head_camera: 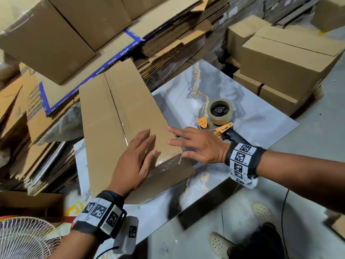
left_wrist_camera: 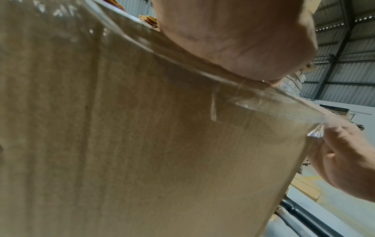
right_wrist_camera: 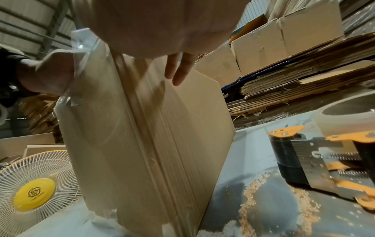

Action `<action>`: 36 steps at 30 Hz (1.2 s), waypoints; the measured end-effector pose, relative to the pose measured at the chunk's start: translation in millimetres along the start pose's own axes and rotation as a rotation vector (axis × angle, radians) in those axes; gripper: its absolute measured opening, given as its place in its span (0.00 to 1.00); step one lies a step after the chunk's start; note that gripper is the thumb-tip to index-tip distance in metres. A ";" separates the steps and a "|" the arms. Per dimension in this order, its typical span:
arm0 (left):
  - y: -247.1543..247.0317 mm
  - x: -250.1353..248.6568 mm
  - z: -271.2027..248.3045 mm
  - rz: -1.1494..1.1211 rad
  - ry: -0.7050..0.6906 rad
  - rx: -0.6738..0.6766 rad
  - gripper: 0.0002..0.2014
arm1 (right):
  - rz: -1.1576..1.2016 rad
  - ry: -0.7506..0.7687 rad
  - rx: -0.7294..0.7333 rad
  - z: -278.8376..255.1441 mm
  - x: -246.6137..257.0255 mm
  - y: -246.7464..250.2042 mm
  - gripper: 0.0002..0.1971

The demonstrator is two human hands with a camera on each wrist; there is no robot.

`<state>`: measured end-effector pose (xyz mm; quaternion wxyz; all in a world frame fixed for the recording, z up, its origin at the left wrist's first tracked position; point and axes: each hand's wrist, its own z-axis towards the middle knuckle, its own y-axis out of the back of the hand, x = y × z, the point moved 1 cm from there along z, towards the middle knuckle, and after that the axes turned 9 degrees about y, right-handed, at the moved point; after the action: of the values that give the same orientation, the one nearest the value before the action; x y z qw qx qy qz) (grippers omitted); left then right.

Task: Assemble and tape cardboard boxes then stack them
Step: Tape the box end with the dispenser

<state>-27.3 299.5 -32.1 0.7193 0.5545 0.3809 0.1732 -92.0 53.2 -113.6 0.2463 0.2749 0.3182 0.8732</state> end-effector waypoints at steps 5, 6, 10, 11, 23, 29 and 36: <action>-1.2 -0.6 -0.7 0.000 0.007 -0.006 0.30 | -0.022 0.000 -0.093 0.0 5.5 -9.1 0.23; -1.5 -0.5 -0.5 -0.004 0.009 -0.007 0.30 | -0.024 -0.005 -0.106 0.0 6.4 -11.8 0.22; -2.0 0.9 -1.1 0.001 0.002 -0.014 0.30 | -0.032 -0.039 -0.148 -0.6 9.4 -16.8 0.22; -1.9 1.0 -1.3 0.005 0.001 -0.016 0.30 | -0.032 -0.043 -0.156 -0.1 9.7 -15.1 0.22; -3.5 -1.1 -1.8 0.014 0.009 -0.023 0.30 | -0.053 -0.047 -0.154 4.6 14.6 -3.3 0.22; -3.8 -1.5 -1.4 0.021 0.010 -0.014 0.32 | -0.032 -0.043 -0.018 3.6 5.6 3.7 0.26; -3.2 -2.7 -1.8 0.036 0.018 -0.015 0.30 | 0.009 -0.086 -0.030 1.7 11.0 5.6 0.25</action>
<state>-31.0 297.8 -34.3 0.7169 0.5542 0.3759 0.1940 -100.3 56.8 -105.1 0.2601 0.3098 0.2930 0.8663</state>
